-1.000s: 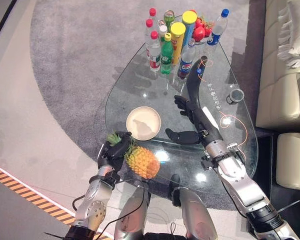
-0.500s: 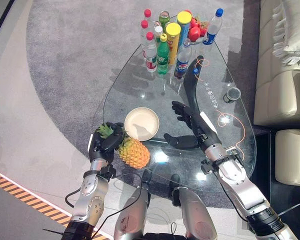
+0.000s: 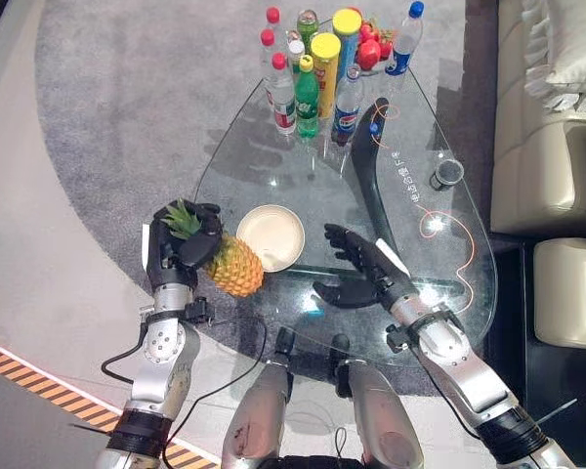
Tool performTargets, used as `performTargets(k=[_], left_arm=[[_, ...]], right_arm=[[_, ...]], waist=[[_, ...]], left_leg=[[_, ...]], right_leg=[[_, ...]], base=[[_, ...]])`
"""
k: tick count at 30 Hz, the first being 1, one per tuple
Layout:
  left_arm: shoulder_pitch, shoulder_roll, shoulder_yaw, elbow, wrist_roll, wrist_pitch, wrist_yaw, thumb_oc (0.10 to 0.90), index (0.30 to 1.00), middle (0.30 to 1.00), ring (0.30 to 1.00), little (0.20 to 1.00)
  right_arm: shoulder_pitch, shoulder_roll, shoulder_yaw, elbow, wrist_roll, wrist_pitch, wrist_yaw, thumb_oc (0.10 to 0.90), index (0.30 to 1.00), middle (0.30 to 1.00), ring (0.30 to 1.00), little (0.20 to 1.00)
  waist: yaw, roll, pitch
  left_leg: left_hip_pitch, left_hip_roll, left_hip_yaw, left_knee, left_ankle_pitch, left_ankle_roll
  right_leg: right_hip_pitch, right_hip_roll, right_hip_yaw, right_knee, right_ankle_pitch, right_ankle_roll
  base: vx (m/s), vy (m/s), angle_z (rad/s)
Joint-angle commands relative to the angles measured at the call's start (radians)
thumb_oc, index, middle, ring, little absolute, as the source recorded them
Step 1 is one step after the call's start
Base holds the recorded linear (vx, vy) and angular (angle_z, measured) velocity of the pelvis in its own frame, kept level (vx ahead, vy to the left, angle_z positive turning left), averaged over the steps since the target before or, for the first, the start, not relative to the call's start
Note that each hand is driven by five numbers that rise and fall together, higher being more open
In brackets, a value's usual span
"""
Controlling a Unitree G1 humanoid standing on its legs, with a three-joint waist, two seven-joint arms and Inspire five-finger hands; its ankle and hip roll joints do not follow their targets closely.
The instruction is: Pick up the fruit to the plate
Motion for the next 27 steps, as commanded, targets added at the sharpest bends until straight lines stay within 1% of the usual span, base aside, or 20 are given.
performTargets(k=[1, 5, 10, 14, 15, 20, 24, 27], left_arm=[[-0.103, 0.059, 0.027, -0.099, 0.118, -0.204, 0.116, 0.100, 0.300, 0.300, 0.300, 0.200], [-0.155, 0.067, 0.011, -0.060, 0.147, -0.241, 0.163, 0.100, 0.300, 0.300, 0.300, 0.200], [-0.234, 0.079, -0.010, -0.016, 0.181, -0.285, 0.227, 0.100, 0.300, 0.300, 0.300, 0.200], [-0.299, 0.081, -0.034, 0.032, 0.247, -0.267, 0.336, 0.100, 0.300, 0.300, 0.300, 0.200], [-0.331, 0.082, -0.041, 0.064, 0.261, -0.273, 0.360, 0.100, 0.300, 0.300, 0.300, 0.200], [-0.394, 0.092, -0.054, 0.122, 0.251, -0.305, 0.352, 0.100, 0.300, 0.300, 0.300, 0.200], [-0.443, 0.098, -0.071, 0.161, 0.279, -0.315, 0.382, 0.100, 0.300, 0.300, 0.300, 0.200], [-0.460, 0.096, -0.077, 0.175, 0.316, -0.316, 0.405, 0.100, 0.300, 0.300, 0.300, 0.200]], right_arm=[[-0.094, 0.011, 0.062, -0.070, 0.028, -0.036, 0.078, 0.800, 0.900, 0.900, 0.900, 0.900], [-0.143, -0.003, 0.102, -0.052, 0.062, -0.003, 0.098, 0.800, 0.900, 0.900, 0.900, 0.900], [-0.186, -0.009, 0.151, -0.034, 0.103, 0.042, 0.175, 0.800, 0.900, 0.900, 0.900, 0.900], [-0.232, -0.001, 0.196, -0.009, 0.126, 0.063, 0.217, 0.800, 0.900, 0.900, 0.900, 0.900], [-0.261, 0.007, 0.216, 0.002, 0.135, 0.074, 0.231, 0.800, 0.900, 0.900, 0.900, 0.900], [-0.305, 0.010, 0.246, 0.002, 0.160, 0.113, 0.297, 0.800, 0.900, 0.900, 0.900, 0.900], [-0.348, 0.007, 0.283, -0.009, 0.165, 0.163, 0.366, 0.800, 0.900, 0.900, 0.900, 0.900], [-0.363, 0.002, 0.297, -0.018, 0.174, 0.180, 0.401, 0.800, 0.900, 0.900, 0.900, 0.900]], waist=[[-0.026, -0.030, -0.047], [-0.031, -0.034, -0.029], [-0.041, -0.040, -0.020], [-0.046, -0.046, -0.020], [-0.047, -0.050, -0.020], [-0.052, -0.060, -0.020], [-0.056, -0.068, -0.020], [-0.059, -0.069, -0.020]], left_leg=[[-0.068, -0.050, 0.057, 0.136, -0.041, 0.055], [-0.089, -0.047, 0.063, 0.145, -0.038, 0.053], [-0.123, -0.041, 0.077, 0.148, -0.032, 0.051], [-0.160, -0.041, 0.086, 0.152, -0.029, 0.051], [-0.178, -0.040, 0.088, 0.155, -0.028, 0.050], [-0.226, -0.036, 0.096, 0.167, -0.025, 0.045], [-0.278, -0.031, 0.101, 0.175, -0.023, 0.038], [-0.308, -0.030, 0.101, 0.182, -0.024, 0.037]], right_leg=[[0.029, 0.028, 0.069, -0.108, 0.093, 0.014], [0.006, 0.030, 0.080, -0.104, 0.102, 0.013], [-0.035, 0.034, 0.097, -0.101, 0.113, 0.017], [-0.078, 0.035, 0.104, -0.096, 0.121, 0.019], [-0.096, 0.037, 0.106, -0.094, 0.125, 0.020], [-0.149, 0.039, 0.110, -0.079, 0.128, 0.022], [-0.206, 0.040, 0.106, -0.069, 0.132, 0.023], [-0.239, 0.043, 0.107, -0.061, 0.132, 0.023]], base=[[-0.05, 0.037, -0.06], [-0.04, 0.027, -0.02], [-0.03, 0.032, -0.03], [-0.03, 0.030, -0.03], [-0.03, 0.022, -0.06], [0.00, 0.007, -0.01], [0.00, 0.000, 0.00], [0.00, 0.000, 0.00]])
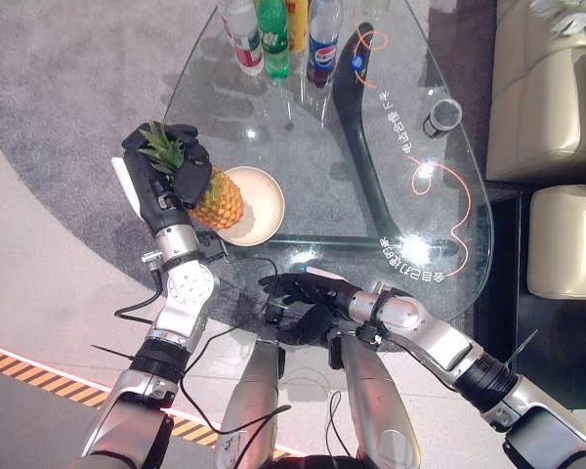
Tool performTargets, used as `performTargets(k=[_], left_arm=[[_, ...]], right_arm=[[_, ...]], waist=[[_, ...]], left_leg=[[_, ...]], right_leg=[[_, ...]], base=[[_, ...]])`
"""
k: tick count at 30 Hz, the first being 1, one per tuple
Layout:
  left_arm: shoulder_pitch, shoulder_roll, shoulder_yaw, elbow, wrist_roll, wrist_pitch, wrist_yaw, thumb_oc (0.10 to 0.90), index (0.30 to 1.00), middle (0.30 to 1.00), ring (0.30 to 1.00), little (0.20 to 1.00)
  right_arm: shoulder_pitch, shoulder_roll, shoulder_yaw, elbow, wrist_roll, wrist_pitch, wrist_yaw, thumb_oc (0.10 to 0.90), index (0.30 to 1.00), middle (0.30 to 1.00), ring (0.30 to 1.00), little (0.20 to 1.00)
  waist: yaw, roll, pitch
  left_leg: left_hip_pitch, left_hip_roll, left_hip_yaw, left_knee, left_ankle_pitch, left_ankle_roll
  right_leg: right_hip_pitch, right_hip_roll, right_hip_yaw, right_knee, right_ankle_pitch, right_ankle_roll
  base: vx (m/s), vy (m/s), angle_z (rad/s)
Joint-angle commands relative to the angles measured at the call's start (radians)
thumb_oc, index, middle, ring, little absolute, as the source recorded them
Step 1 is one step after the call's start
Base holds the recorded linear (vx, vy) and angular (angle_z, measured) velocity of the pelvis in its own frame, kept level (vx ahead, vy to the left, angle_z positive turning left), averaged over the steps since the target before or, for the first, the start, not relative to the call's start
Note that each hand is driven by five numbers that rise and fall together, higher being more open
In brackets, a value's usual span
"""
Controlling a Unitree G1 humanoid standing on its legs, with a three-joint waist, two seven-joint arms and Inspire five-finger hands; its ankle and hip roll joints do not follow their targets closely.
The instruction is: Pick up the fruit to the plate
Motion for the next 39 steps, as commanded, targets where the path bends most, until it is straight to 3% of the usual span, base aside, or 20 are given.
performTargets(k=[1, 11, 23, 33, 39], left_arm=[[-0.109, 0.078, 0.032, -0.099, 0.145, -0.146, 0.067, 0.100, 0.300, 0.300, 0.300, 0.200], [-0.154, 0.087, 0.023, -0.056, 0.212, -0.173, 0.109, 0.100, 0.300, 0.300, 0.300, 0.200], [-0.188, 0.083, 0.010, -0.013, 0.236, -0.190, 0.110, 0.100, 0.300, 0.300, 0.300, 0.200], [-0.217, 0.079, -0.005, -0.014, 0.335, -0.232, 0.186, 0.100, 0.300, 0.300, 0.300, 0.200], [-0.258, 0.078, -0.020, 0.008, 0.372, -0.223, 0.220, 0.100, 0.300, 0.300, 0.300, 0.200]], right_arm=[[-0.022, 0.039, 0.012, -0.135, 0.076, -0.019, 0.101, 0.800, 0.900, 0.900, 0.900, 0.900], [-0.065, 0.005, 0.038, -0.158, 0.099, 0.013, 0.187, 0.800, 0.900, 0.900, 0.900, 0.900], [-0.076, -0.004, 0.033, -0.167, 0.101, 0.017, 0.188, 0.800, 0.900, 0.900, 0.900, 0.900], [-0.089, -0.025, 0.030, -0.176, 0.110, 0.015, 0.177, 0.800, 0.900, 0.900, 0.900, 0.900], [-0.099, -0.026, 0.033, -0.172, 0.115, 0.016, 0.171, 0.800, 0.900, 0.900, 0.900, 0.900]], waist=[[-0.005, -0.037, -0.027], [-0.007, -0.053, -0.027], [-0.016, -0.063, -0.027], [-0.024, -0.063, -0.027], [-0.032, -0.063, -0.027]], left_leg=[[-0.069, -0.036, 0.082, 0.113, -0.031, 0.054], [-0.168, -0.041, 0.081, 0.148, -0.036, 0.052], [-0.225, -0.044, 0.076, 0.150, -0.030, 0.050], [-0.256, -0.043, 0.076, 0.140, -0.021, 0.048], [-0.271, -0.044, 0.077, 0.139, -0.020, 0.048]], right_leg=[[-0.002, 0.035, 0.089, -0.113, 0.102, 0.034], [-0.101, 0.043, 0.079, -0.089, 0.108, 0.030], [-0.168, 0.056, 0.076, -0.085, 0.120, 0.034], [-0.207, 0.064, 0.076, -0.092, 0.129, 0.036], [-0.227, 0.065, 0.078, -0.096, 0.136, 0.036]], base=[[0.00, 0.000, 0.00], [0.00, 0.006, 0.00], [0.00, 0.012, -0.02], [0.00, 0.001, -0.01], [0.00, 0.000, 0.00]])
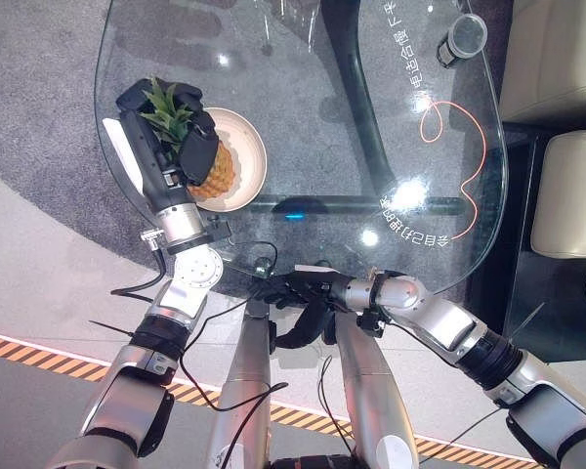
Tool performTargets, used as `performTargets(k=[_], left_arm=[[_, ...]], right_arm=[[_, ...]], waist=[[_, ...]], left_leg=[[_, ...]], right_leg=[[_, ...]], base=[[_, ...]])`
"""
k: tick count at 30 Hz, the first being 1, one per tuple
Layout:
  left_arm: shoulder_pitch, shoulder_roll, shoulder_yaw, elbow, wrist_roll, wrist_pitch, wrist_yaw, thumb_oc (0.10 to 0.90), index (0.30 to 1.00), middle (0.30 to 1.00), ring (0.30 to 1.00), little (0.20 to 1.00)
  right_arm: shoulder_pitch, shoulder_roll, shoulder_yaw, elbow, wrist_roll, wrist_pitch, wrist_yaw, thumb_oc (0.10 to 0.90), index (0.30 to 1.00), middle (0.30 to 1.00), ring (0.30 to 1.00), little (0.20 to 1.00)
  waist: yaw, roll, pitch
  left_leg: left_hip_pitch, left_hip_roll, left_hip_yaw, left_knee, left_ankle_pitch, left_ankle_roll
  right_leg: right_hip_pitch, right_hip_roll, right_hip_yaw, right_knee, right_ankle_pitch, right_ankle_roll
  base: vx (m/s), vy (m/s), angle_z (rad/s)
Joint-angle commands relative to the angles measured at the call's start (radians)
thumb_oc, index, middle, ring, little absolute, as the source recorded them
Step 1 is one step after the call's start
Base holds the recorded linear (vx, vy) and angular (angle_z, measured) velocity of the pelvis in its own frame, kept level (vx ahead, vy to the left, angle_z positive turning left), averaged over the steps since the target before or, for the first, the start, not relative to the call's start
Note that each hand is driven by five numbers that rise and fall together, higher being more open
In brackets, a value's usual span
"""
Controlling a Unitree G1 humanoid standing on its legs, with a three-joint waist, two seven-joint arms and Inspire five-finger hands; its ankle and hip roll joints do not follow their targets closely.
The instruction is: Pick up the fruit to the plate
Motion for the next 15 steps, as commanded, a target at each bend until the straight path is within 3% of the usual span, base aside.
performTargets(k=[1, 15], left_arm=[[-0.116, 0.051, 0.017, -0.083, 0.104, -0.136, 0.064, 0.100, 0.300, 0.300, 0.300, 0.200], [-0.113, 0.029, 0.017, -0.045, 0.091, -0.147, 0.081, 0.100, 0.300, 0.300, 0.300, 0.200]], right_arm=[[0.023, 0.027, 0.004, -0.143, 0.079, -0.046, 0.042, 0.800, 0.900, 0.900, 0.900, 0.900], [0.017, 0.025, 0.003, -0.147, 0.082, -0.043, 0.030, 0.800, 0.900, 0.900, 0.900, 0.900]], waist=[[0.001, -0.023, -0.026], [-0.005, -0.026, -0.026]], left_leg=[[-0.017, -0.046, 0.066, 0.065, -0.024, 0.053], [-0.063, -0.051, 0.064, 0.069, -0.011, 0.052]], right_leg=[[0.017, 0.052, 0.061, -0.128, 0.101, 0.032], [-0.029, 0.057, 0.060, -0.129, 0.116, 0.030]], base=[[0.00, 0.000, 0.00], [0.00, 0.001, -0.01]])
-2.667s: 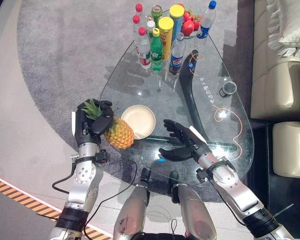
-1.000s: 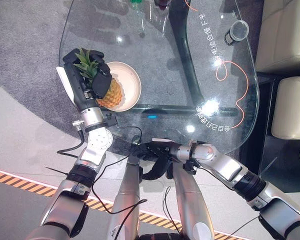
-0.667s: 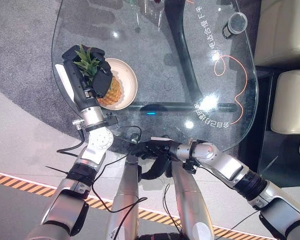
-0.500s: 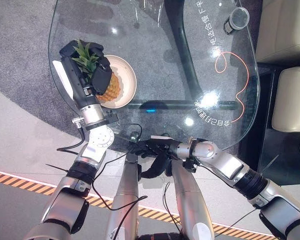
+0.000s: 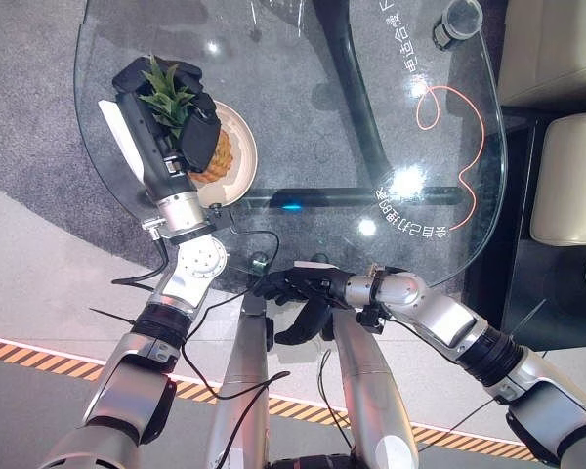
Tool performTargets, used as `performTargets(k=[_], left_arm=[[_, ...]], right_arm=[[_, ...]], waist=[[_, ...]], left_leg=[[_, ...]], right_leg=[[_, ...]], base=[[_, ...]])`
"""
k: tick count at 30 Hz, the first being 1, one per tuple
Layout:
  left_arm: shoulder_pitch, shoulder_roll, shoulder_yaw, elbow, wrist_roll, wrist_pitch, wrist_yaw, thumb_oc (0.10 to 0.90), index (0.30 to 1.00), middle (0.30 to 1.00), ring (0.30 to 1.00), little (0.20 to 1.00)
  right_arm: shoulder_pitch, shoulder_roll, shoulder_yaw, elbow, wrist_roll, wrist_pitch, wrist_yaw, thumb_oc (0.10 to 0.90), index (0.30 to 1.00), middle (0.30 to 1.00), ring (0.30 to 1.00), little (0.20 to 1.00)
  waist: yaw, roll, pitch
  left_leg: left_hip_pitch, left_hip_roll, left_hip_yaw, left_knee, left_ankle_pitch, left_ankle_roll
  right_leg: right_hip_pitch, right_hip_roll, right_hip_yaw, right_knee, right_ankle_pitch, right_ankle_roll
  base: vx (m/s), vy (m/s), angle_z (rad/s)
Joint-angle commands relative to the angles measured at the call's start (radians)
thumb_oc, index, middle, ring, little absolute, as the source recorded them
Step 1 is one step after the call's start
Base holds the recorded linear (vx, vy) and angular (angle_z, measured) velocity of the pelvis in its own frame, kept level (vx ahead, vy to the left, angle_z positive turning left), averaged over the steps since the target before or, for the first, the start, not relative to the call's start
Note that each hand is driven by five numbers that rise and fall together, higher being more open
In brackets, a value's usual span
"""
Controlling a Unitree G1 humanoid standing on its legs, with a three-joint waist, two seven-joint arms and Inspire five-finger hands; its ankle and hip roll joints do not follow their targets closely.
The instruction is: Pick up the fruit to the plate
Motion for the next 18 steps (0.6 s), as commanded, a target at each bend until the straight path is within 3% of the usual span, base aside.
performTargets(k=[1, 18], left_arm=[[-0.082, 0.027, 0.023, -0.093, 0.054, -0.132, 0.055, 0.100, 0.300, 0.300, 0.300, 0.200], [-0.097, 0.017, 0.017, -0.038, 0.056, -0.156, 0.075, 0.100, 0.300, 0.300, 0.300, 0.200]], right_arm=[[0.024, 0.027, 0.002, -0.148, 0.082, -0.044, 0.031, 0.800, 0.900, 0.900, 0.900, 0.900], [0.010, 0.023, 0.008, -0.145, 0.086, -0.048, 0.021, 0.800, 0.900, 0.900, 0.900, 0.900]], waist=[[0.013, -0.027, -0.025], [0.011, -0.032, -0.025]], left_leg=[[-0.025, -0.056, 0.060, 0.064, -0.011, 0.052], [-0.077, -0.059, 0.054, 0.078, -0.006, 0.048]], right_leg=[[0.008, 0.052, 0.057, -0.129, 0.110, 0.032], [-0.043, 0.056, 0.050, -0.121, 0.122, 0.033]], base=[[0.00, 0.000, 0.00], [0.00, 0.000, 0.00]])
